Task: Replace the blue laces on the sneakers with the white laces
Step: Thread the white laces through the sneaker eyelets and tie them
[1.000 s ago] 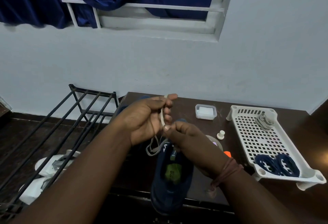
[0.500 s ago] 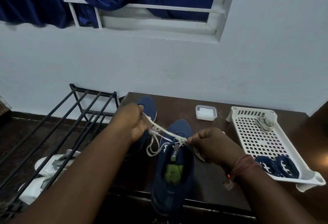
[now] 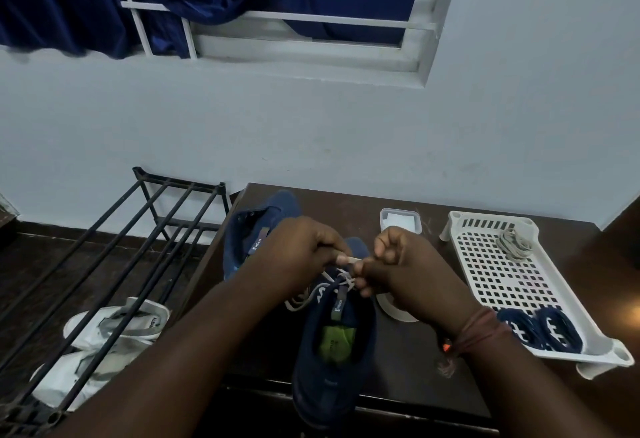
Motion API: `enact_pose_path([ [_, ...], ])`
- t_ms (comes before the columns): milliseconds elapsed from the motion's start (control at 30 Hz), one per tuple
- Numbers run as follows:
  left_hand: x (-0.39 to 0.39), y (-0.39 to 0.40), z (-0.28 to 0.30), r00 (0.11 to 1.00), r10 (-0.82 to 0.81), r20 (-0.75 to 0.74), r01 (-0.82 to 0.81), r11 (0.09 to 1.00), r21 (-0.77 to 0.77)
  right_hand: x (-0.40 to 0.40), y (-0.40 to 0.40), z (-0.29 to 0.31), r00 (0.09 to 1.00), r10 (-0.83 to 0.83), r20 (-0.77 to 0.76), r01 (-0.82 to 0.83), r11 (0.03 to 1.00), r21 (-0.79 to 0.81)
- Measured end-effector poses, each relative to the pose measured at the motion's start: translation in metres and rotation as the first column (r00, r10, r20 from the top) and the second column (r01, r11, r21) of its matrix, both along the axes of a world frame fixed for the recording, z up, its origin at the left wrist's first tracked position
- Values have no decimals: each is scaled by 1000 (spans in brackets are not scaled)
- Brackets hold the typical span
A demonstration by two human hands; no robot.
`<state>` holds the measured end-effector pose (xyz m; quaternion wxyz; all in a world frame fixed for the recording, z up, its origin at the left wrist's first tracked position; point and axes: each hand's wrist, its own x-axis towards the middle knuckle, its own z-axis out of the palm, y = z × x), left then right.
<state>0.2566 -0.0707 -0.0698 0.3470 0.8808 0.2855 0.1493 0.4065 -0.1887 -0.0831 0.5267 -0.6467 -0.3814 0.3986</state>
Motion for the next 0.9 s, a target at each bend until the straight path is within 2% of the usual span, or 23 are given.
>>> enact_pose_path([
  [67, 1, 3, -7, 991, 133, -33, -134, 990, -38, 4, -4, -5, 942, -6, 336, 41, 994, -99],
  [133, 3, 2, -12, 968, 240, -71, -247, 961, -125, -1, -7, -8, 785, 77, 615, 32, 986, -164],
  [200, 9, -3, -12, 962, 233, -143, -259, 944, -204, -14, -8, -13, 588, 230, 776, -32, 965, -262],
  [267, 14, -10, -15, 968, 183, -169, -224, 938, -264, -30, -7, -17, 315, 355, 880, -7, 928, -372],
  [300, 15, -13, -18, 968, 181, -172, -225, 933, -280, -34, -6, -22, 231, 377, 897, 30, 919, -394],
  [367, 15, -16, -26, 962, 203, -181, -247, 931, -270, -41, -3, -34, 167, 339, 926, 85, 931, -356],
  [433, 15, -17, -31, 955, 228, -190, -271, 932, -242, -42, -2, -42, 155, 268, 951, 82, 956, -283],
  [533, 15, -15, -34, 945, 252, -209, -286, 947, -149, -34, -2, -42, 132, 255, 958, 72, 961, -266],
  [633, 15, -12, -44, 919, 293, -265, -279, 956, 91, -26, -7, -37, 129, 221, 967, 135, 962, -238],
  [733, 14, -13, -51, 911, 311, -272, -235, 931, 279, -21, -11, -37, 200, 212, 957, 135, 961, -242],
  [900, 16, -20, -53, 920, 249, -302, -137, 927, 348, -14, -12, -33, 392, 255, 884, 94, 945, -314],
])
